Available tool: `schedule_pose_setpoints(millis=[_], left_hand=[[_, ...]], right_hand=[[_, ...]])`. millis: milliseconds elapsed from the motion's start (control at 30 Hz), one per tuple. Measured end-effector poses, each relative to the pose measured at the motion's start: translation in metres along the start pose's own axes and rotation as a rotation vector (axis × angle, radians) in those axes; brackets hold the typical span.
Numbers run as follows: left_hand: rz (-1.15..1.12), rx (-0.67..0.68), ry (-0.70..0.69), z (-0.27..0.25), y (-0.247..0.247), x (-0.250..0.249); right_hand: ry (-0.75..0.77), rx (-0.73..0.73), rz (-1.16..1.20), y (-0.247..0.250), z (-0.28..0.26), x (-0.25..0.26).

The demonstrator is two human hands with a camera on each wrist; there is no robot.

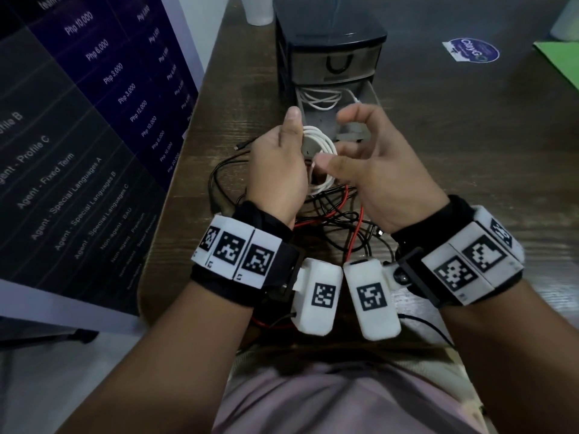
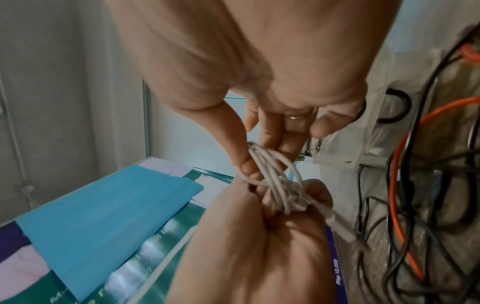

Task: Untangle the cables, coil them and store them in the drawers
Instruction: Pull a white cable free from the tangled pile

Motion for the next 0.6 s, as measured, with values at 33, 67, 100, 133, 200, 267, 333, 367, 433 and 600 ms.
schedule_pose_setpoints(millis=[33, 67, 100, 133, 200, 267, 333, 367, 433, 600], left_hand=[[0.03, -0.009, -0.019, 0.0, 0.001, 0.0], [0.068, -0.016, -0.043, 0.0, 0.0, -0.001], [0.106, -0.028, -0.071, 0.001, 0.001, -0.001], [0.13, -0.04, -0.098, 0.001, 0.0, -0.002], [0.128, -0.036, -0.126, 0.001, -0.001, -0.002], [0.079, 0.014, -0.129, 0.003, -0.005, 0.0], [0.086, 0.024, -0.136, 0.004, -0.006, 0.0], [0.093, 0.021, -0.144, 0.004, -0.006, 0.0], [0.087, 0.012, -0.163, 0.003, -0.005, -0.001], [0.139, -0.033, -0.235, -0.001, 0.0, -0.007]], right_hand=[[-0.016, 0.002, 0.071, 0.0, 0.0, 0.0], [-0.04, 0.0, 0.137, 0.0, 0.001, -0.001], [-0.068, -0.003, 0.197, 0.0, 0.002, -0.002], [-0.095, -0.005, 0.251, 0.0, 0.002, -0.003], [-0.12, -0.003, 0.318, 0.0, 0.003, -0.005], [-0.108, 0.004, 0.326, -0.004, 0.002, -0.005], [-0.074, -0.005, 0.282, -0.005, 0.001, -0.005], [-0.055, -0.019, 0.233, -0.004, 0.001, -0.004], [0.006, -0.052, 0.045, 0.0, 0.002, -0.001], [0.13, -0.14, -0.382, 0.004, 0.0, 0.006]])
Point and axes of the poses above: each hand's wrist, its own z-axis towards the middle knuckle, its own y-axis out of the back of the hand, x = y × z, the point moved 5 cm from there along z, towards the middle knuckle, and after that the axes turned 1 degree about y, right-handed, at the moved point
